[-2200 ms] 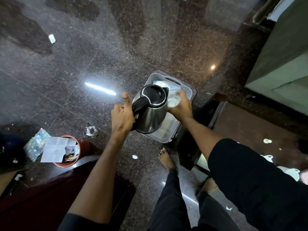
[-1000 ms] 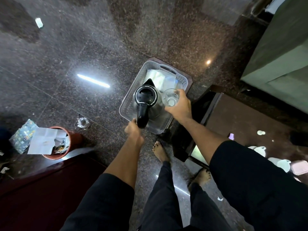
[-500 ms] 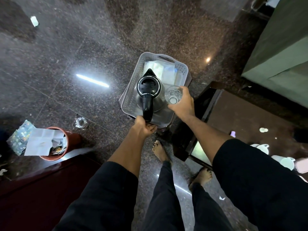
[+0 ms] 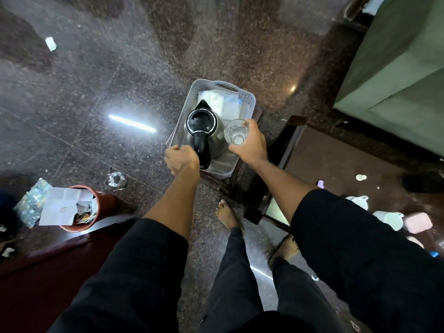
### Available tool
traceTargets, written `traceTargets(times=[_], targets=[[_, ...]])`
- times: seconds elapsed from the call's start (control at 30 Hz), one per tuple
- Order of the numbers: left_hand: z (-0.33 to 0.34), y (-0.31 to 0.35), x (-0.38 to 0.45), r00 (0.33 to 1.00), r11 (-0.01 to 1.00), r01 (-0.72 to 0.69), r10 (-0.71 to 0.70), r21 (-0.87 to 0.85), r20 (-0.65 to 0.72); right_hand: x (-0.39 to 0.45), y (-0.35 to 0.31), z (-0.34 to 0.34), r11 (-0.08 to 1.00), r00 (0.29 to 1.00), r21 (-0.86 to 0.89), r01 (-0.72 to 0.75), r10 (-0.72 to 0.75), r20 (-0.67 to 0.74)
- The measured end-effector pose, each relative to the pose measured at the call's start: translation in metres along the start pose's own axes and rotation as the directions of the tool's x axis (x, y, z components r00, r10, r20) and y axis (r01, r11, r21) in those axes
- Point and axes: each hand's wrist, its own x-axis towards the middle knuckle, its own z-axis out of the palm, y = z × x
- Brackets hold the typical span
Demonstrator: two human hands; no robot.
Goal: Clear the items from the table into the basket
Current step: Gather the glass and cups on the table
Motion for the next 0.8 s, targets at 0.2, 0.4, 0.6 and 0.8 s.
traceTargets(times=[0.2,0.4,0.6,0.8], targets=[[-0.018,0.012,-0.087,0.696,0.709,-0.701,0.703,0.074,-0.146,-0.041,0.005,-0.047,0.999,1.0,0.039,0.007,-0.006,-0.019],[0.001,-0.001,-0.171,0.336,0.329,-0.94,0.851,0.09,0.402,-0.088,0.042,-0.118,0.998,0.997,0.059,0.022,-0.018,-0.071],[0.047,-0.031,-0.276,0.219,0.214,-0.971,0.637,0.104,0.739,-0.135,0.103,-0.209,0.998,0.988,0.06,-0.017,0.026,-0.154],[0.094,-0.039,-0.386,0.035,0.023,-0.999,0.607,0.027,0.794,-0.174,0.159,-0.297,0.983,0.944,0.14,-0.119,0.156,-0.29]])
